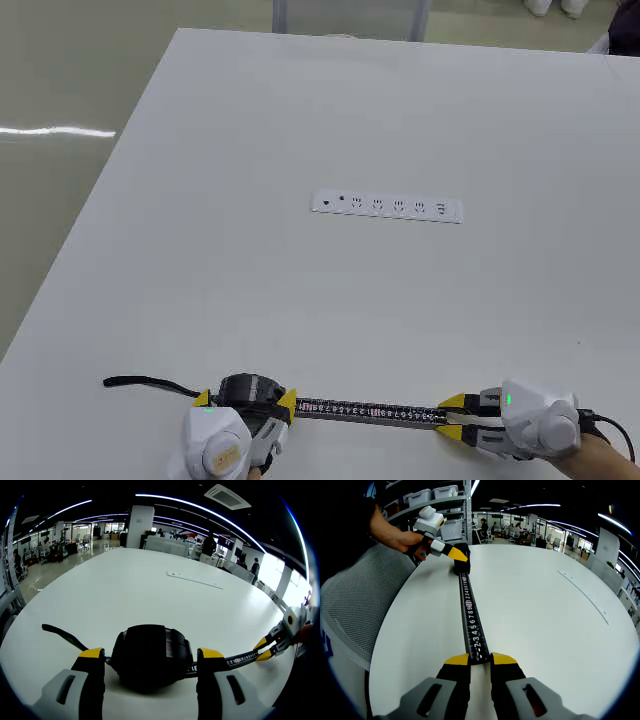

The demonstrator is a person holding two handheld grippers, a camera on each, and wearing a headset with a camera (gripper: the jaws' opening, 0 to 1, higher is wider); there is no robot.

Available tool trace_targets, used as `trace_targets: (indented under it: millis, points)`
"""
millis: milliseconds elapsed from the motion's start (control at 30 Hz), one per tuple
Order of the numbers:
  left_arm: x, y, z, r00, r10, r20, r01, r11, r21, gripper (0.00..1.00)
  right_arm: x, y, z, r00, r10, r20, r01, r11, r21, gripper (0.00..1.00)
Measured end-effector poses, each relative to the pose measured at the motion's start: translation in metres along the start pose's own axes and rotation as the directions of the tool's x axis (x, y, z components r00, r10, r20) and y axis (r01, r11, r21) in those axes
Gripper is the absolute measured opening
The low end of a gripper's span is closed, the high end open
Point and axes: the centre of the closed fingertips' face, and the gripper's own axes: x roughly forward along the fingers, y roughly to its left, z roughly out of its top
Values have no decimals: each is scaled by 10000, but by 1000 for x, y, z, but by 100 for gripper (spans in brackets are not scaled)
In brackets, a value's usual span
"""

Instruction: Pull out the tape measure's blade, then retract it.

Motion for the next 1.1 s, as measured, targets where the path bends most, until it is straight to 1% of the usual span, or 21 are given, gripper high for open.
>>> trace_targets:
  millis: [33,100,133,233,433,667,1100]
  points:
    - [0,0,0,10000,24,22,-24,10000,-40,72,0,-1,-1,10000,-24,0,24,10000,36,13]
    - [0,0,-1,10000,-2,28,4,9991,-417,71,0,-1,0,10000,-68,-1,68,10000,59,13]
    - [1,0,-1,10000,25,30,-24,9990,-452,70,0,-1,0,10000,-80,0,80,9999,82,13]
    - [3,1,-4,9999,78,-102,-84,9984,-556,68,-1,-1,0,9999,-109,4,109,9999,128,13]
    - [4,-3,-3,9996,276,-83,-280,9985,-477,67,-1,0,-1,9999,-148,-5,148,9997,179,13]
    - [6,-1,-4,9990,438,-133,-444,9977,-513,67,-2,2,0,9999,-159,-5,159,9996,243,13]
    - [6,-1,-4,9990,420,-118,-427,9968,-669,66,-3,2,2,9998,-176,-31,177,9995,268,13]
